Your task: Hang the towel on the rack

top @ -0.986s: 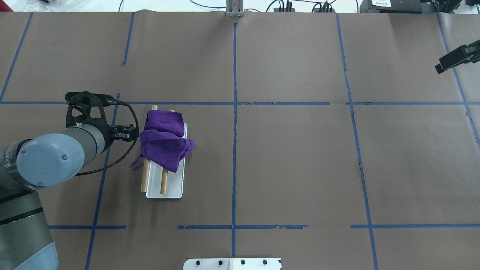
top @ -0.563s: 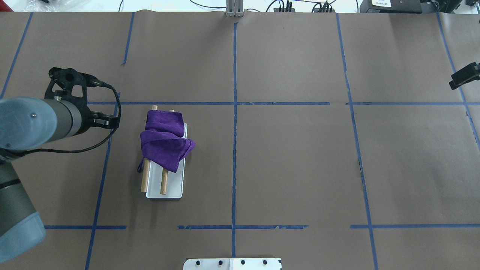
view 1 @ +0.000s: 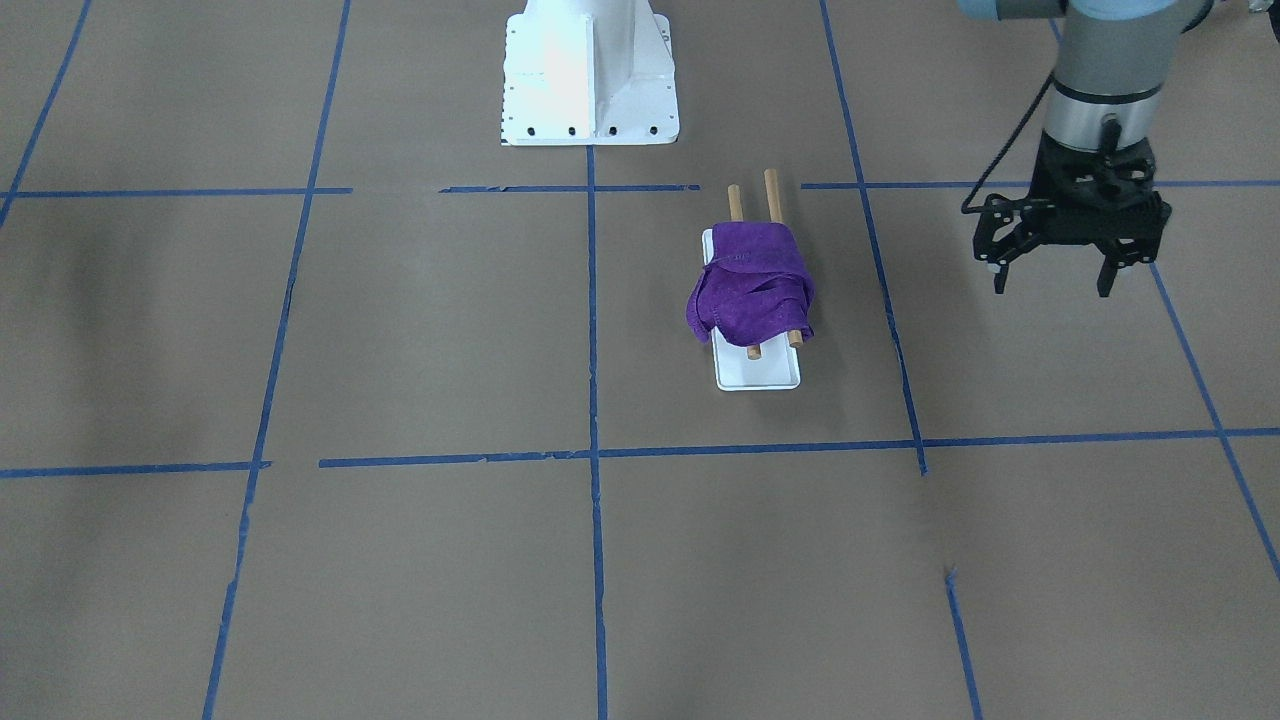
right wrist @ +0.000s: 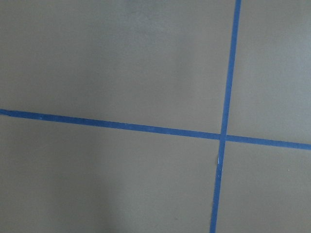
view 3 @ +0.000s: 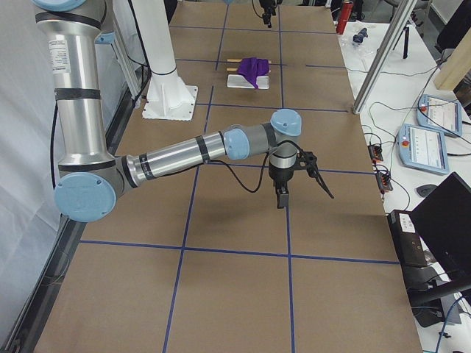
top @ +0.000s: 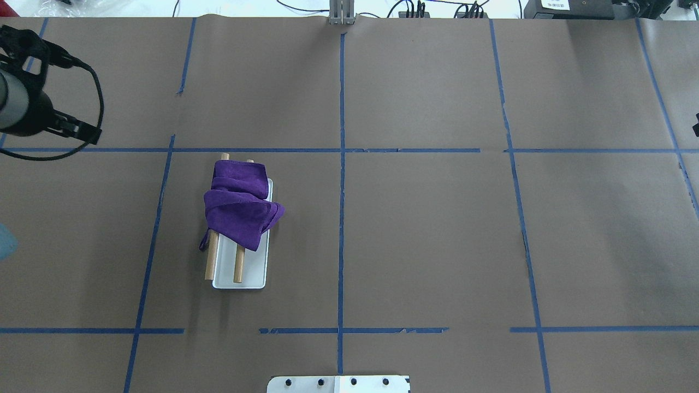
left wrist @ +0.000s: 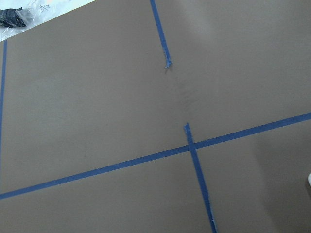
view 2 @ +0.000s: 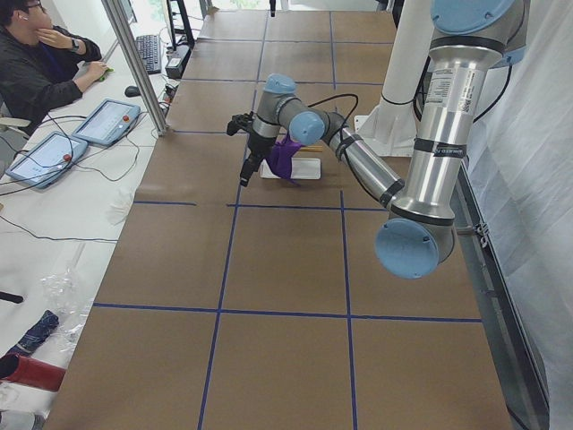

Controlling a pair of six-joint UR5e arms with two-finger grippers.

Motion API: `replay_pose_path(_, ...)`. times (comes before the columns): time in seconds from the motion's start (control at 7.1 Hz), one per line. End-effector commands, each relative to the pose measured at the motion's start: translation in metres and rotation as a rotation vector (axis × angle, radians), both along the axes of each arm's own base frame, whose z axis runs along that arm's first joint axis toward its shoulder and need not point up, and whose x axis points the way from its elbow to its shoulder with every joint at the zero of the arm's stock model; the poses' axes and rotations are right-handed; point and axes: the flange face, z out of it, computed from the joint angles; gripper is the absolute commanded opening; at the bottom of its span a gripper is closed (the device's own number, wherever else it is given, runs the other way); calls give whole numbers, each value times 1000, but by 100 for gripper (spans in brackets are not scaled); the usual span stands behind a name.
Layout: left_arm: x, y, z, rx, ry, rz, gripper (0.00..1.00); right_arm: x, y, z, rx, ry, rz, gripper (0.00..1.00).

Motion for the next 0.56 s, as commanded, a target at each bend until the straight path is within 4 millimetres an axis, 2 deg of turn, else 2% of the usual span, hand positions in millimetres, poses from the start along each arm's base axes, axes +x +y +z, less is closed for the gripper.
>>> replay_pose_path(0.0, -95, -37, 67, -89, 43, 88, 100, 59, 7, 50, -56, -126, 21, 100)
replay_pose_path(0.14, -146, -38, 111, -114, 44, 120, 100, 77, 12, 75, -68, -179, 10, 100)
replay_pose_path(0.28, -194, -38, 154, -157, 84, 125, 100, 81, 21, 94, -77, -200, -10, 100)
replay_pose_path(0.42, -218, -25, 195, -215, 135, 129, 100, 82, 25, 100, -89, -197, -7, 100)
